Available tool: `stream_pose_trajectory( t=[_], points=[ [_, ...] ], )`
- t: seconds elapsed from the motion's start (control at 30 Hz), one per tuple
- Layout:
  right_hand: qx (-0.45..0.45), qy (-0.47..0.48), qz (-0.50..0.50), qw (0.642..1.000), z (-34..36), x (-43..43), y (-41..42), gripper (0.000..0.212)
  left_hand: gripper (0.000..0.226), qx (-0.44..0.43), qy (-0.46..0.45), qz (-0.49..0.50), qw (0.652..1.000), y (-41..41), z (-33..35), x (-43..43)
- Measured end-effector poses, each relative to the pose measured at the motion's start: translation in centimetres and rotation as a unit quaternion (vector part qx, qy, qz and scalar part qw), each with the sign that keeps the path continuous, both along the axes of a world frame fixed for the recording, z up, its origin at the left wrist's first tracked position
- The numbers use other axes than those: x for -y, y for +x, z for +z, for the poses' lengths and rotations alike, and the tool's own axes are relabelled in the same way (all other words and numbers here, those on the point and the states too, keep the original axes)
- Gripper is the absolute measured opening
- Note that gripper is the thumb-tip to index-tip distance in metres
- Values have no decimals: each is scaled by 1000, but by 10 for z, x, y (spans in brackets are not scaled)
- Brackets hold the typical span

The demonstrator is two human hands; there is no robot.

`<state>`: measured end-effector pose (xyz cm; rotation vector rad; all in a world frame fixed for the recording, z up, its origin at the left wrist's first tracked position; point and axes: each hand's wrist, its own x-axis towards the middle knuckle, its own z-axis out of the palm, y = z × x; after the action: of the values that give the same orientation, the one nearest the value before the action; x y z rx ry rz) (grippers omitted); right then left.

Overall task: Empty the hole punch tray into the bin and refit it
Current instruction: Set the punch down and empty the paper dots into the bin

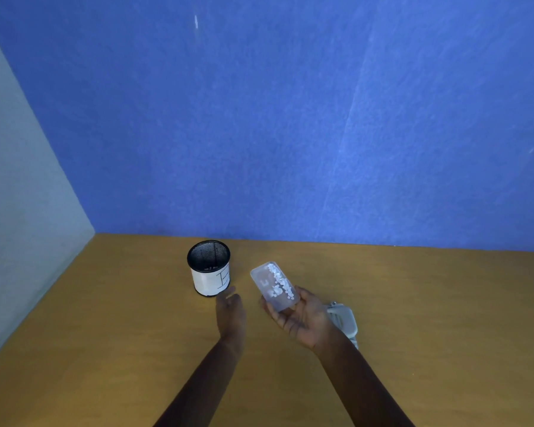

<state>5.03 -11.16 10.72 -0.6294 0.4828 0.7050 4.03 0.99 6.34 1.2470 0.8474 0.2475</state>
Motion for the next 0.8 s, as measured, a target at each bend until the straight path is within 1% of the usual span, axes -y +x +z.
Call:
stream_pose_trajectory(
  t=[0.1, 0.23, 0.37, 0.47, 0.6, 0.8],
  points=[
    [0, -14, 9, 1000, 4, -7, 6, 33, 46, -63, 70, 37, 995, -2, -7, -17],
    [2, -42, 12, 999, 7, -21, 16, 34, 69, -47, 178, 31, 982, 3, -9, -39],
    [6, -75, 28, 997, 8, -35, 30, 31, 86, -39, 236, -2, 971, 10, -9, -53],
    [7, -88, 34, 995, 8, -46, 40, 28, 92, -26, 259, -18, 965, 15, -13, -59],
    [1, -111, 36, 993, 8, -61, 52, 28, 94, -15, 262, -10, 965, 23, -17, -66],
    [29, -135, 60, 989, 5, -81, 64, 30, 100, 15, 281, -14, 960, 34, -22, -75]
  ],
)
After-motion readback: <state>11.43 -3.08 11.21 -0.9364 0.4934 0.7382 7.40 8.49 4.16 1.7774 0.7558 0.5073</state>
